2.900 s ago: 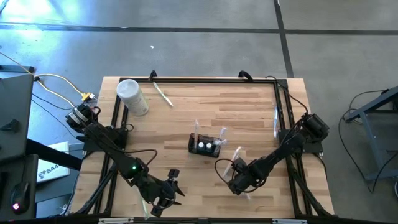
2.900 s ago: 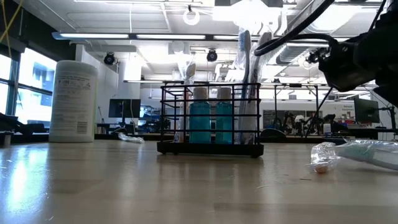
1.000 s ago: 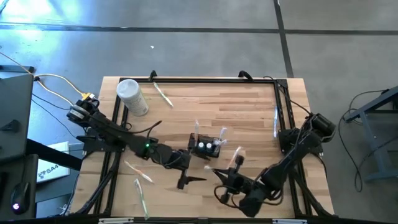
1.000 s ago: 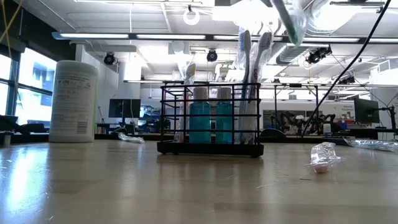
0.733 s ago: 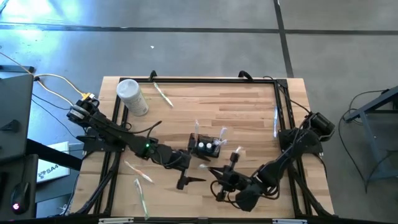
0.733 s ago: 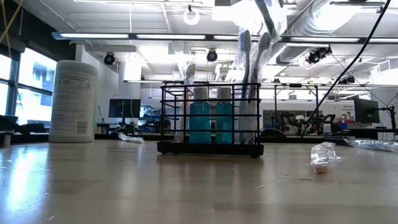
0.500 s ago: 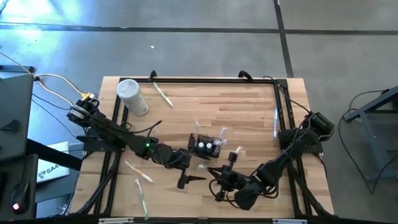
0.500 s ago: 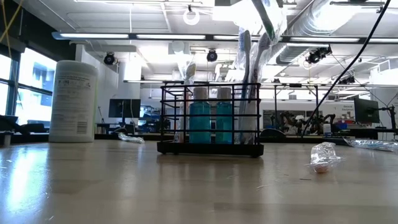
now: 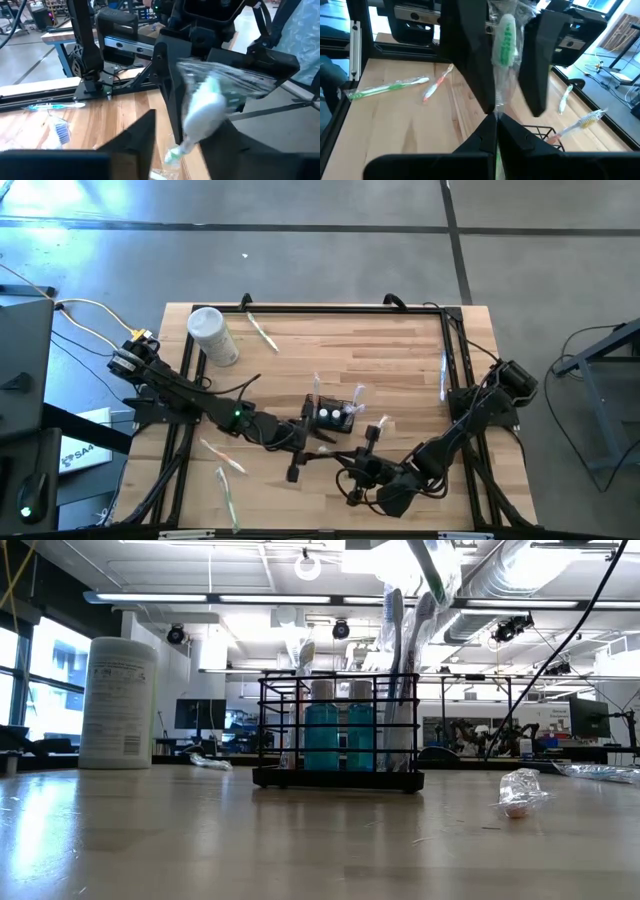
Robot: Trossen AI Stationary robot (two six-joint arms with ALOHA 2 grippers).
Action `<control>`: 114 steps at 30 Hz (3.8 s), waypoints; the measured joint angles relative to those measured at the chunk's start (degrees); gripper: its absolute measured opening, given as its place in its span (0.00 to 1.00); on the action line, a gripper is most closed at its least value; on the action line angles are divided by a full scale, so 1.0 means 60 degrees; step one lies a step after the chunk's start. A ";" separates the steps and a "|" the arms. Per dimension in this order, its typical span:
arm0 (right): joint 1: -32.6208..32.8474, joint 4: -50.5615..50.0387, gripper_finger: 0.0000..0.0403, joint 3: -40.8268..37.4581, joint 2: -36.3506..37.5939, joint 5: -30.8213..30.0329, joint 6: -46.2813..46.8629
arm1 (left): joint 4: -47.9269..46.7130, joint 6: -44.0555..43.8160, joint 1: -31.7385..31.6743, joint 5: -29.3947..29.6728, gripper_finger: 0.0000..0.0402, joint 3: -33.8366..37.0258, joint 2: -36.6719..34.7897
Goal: Pick & Place toothbrushing station
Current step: Put the bottom right green toothbrush into the mesh organizer
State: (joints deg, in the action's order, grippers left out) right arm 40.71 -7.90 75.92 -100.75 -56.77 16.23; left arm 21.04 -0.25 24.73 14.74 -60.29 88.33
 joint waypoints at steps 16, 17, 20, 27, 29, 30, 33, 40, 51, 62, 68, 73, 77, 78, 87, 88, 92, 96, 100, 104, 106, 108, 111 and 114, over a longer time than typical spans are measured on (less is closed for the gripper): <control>0.0122 -0.0135 0.24 0.0000 0.0007 0.0626 0.0302 | -0.0224 -0.0284 0.0004 0.0008 0.03 0.0000 -0.0012; 0.0169 -0.0138 0.29 0.0000 0.0007 0.0530 0.0338 | -0.0305 -0.0284 0.0004 0.0030 0.02 0.0000 -0.0077; 0.0344 -0.0200 0.41 0.0000 0.0014 0.0268 0.0346 | -0.0847 -0.0281 0.0004 0.0346 0.02 -0.0034 -0.0452; 0.1077 -0.0295 0.54 0.0000 0.0251 -0.2218 0.0340 | -0.2903 -0.0258 0.0004 0.2061 0.02 -0.0135 -0.1640; 0.1304 -0.0373 0.54 -0.0004 0.0244 -0.2947 0.0306 | -0.3403 -0.0254 -0.0001 0.2640 0.02 -0.0146 -0.1926; 0.1404 -0.0383 0.54 -0.0004 0.0244 -0.3244 0.0283 | -0.3777 -0.0251 -0.0004 0.3032 0.02 -0.0139 -0.2064; 0.1665 -0.0515 0.53 0.0000 0.0238 -0.3736 0.0392 | -0.4421 -0.0250 -0.0175 0.3960 0.02 -0.0131 -0.2363; 0.1807 -0.0627 0.51 0.0000 0.0230 -0.3723 0.0695 | -0.5557 -0.1080 -0.1455 0.3560 0.02 -0.0118 -0.2731; 0.1734 -0.1089 0.51 0.0000 0.0222 -0.3304 0.1358 | -0.4507 -0.1750 -0.2601 0.1920 0.02 0.0991 -0.2681; 0.1551 -0.1680 0.51 0.0000 0.0222 -0.3215 0.1861 | -0.4230 -0.2143 -0.2550 0.1286 0.02 0.1133 -0.2681; 0.1340 -0.2320 0.51 0.0000 0.0222 -0.2801 0.2803 | -0.4035 -0.2006 -0.2568 0.1301 0.02 0.1133 -0.2728; 0.1260 -0.2361 0.51 0.0000 0.0222 -0.2739 0.2830 | -0.4036 -0.1814 -0.2568 0.1493 0.02 0.1136 -0.2773; 0.1253 -0.2367 0.51 0.0000 0.0222 -0.2739 0.2830 | -0.3994 -0.1715 -0.2570 0.1682 0.02 0.1137 -0.2816; 0.1253 -0.2368 0.51 0.0000 0.0222 -0.2739 0.2830 | -0.4024 -0.1683 -0.2568 0.1750 0.02 0.1137 -0.2822; 0.1249 -0.2364 0.51 0.0000 0.0222 -0.2750 0.2830 | -0.4019 -0.1428 -0.2568 0.2188 0.02 0.1130 -0.3265; 0.1249 -0.2364 0.51 0.0000 0.0222 -0.2750 0.2830 | -0.4011 -0.1422 -0.2568 0.2193 0.02 0.1127 -0.3334; 0.1253 -0.2364 0.51 0.0000 0.0222 -0.2750 0.2830 | -0.4096 -0.1416 -0.2557 0.2204 0.02 0.1126 -0.3627; 0.1249 -0.2371 0.51 0.0000 0.0222 -0.2733 0.2798 | -0.4590 -0.1548 -0.2492 0.2120 0.02 0.1118 -0.3955; 0.1257 -0.2446 0.51 0.0000 0.0222 -0.2735 0.2798 | -0.4902 -0.1753 -0.2021 0.2001 0.02 0.1118 -0.4095; 0.1257 -0.2480 0.51 0.0000 0.0222 -0.2742 0.2797 | -0.4976 -0.1407 -0.1286 0.2869 0.02 0.1115 -0.4224; 0.1257 -0.2506 0.51 0.0000 0.0222 -0.2737 0.2797 | -0.4884 -0.1315 -0.1028 0.3181 0.02 0.1100 -0.4272; 0.1257 -0.2511 0.51 0.0000 0.0222 -0.2743 0.2800 | -0.4933 -0.1364 -0.0861 0.3155 0.02 0.1114 -0.4323; 0.1253 -0.2543 0.51 0.0000 0.0222 -0.2740 0.2823 | -0.4598 -0.1512 -0.0638 0.2798 0.02 0.1108 -0.4371; 0.1253 -0.2533 0.51 0.0000 0.0222 -0.2781 0.2826 | -0.4589 -0.1699 -0.0592 0.2392 0.02 0.1107 -0.4379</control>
State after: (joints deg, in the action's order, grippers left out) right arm 48.23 -23.10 75.92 -99.42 -73.46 33.19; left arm -6.50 -10.44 21.18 29.10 -53.65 62.06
